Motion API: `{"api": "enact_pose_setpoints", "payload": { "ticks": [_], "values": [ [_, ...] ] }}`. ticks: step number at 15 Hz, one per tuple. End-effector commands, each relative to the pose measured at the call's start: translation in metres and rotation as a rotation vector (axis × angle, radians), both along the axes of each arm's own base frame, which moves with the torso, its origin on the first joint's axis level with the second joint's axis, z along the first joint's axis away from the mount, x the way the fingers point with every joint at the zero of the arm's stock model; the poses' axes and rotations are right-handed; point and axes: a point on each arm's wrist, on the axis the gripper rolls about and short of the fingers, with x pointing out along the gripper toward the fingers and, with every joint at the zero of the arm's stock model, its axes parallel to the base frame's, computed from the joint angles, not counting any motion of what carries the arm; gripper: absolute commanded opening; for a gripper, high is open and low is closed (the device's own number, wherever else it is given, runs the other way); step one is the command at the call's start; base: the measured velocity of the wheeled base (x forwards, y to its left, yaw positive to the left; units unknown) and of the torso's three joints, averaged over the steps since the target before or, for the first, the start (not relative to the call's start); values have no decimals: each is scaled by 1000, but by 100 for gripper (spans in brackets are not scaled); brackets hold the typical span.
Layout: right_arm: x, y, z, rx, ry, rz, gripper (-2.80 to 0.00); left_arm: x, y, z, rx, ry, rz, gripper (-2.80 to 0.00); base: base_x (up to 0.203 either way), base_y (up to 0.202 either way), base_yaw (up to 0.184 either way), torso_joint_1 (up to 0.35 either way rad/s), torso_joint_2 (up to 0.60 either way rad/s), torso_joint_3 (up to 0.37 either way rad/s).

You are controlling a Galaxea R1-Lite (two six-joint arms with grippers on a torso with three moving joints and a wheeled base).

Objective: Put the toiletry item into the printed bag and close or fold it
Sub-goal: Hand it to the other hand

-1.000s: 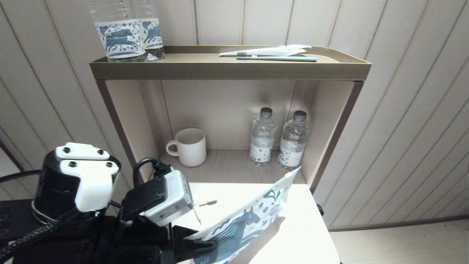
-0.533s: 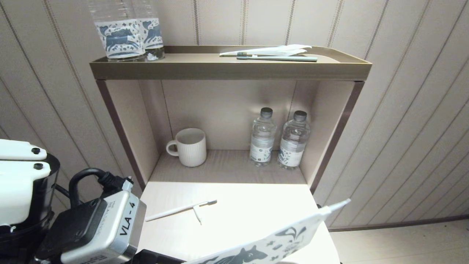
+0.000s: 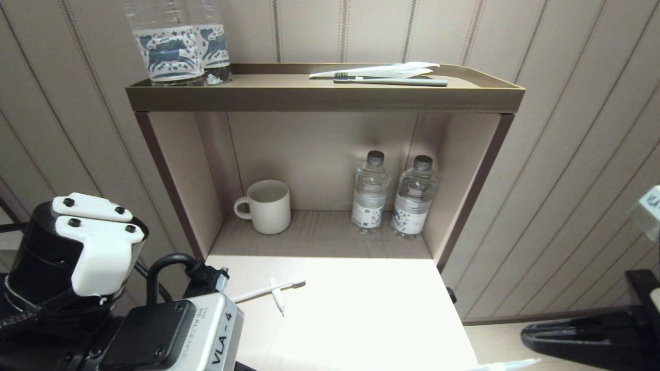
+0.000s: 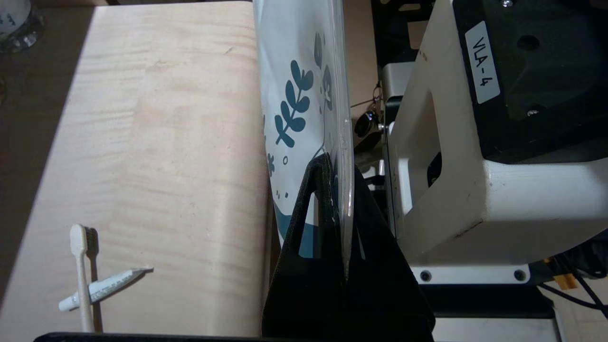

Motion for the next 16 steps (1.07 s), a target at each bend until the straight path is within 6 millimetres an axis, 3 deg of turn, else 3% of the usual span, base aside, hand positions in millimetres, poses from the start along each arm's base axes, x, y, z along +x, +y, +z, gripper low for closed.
{"api": "enact_pose_setpoints", "payload": {
  "ticks": [1, 2, 6, 8, 12, 16],
  "values": [
    [11, 9, -10, -41, 36, 47, -280, 7, -8, -3, 14, 10, -9, -280, 0, 0, 0, 0, 0, 0],
    [12, 9, -14, -69, 16, 73, 0, 9, -10, -1, 4, 13, -21, -280, 0, 0, 0, 0, 0, 0],
    [13, 5, -24, -121, -17, 92, 0, 13, -12, -4, 7, 26, -21, -280, 0, 0, 0, 0, 0, 0],
    [10, -6, -20, -117, -68, 45, 0, 12, -9, -7, 16, 34, -16, -280, 0, 0, 0, 0, 0, 0],
    [-20, -28, -1, -55, -202, -5, 0, 13, -10, -20, 60, 46, -13, -280, 0, 0, 0, 0, 0, 0],
    [-32, -31, -15, -65, -168, 56, 0, 25, -20, -23, 105, -41, 63, -280, 0, 0, 0, 0, 0, 0]
  ]
}}
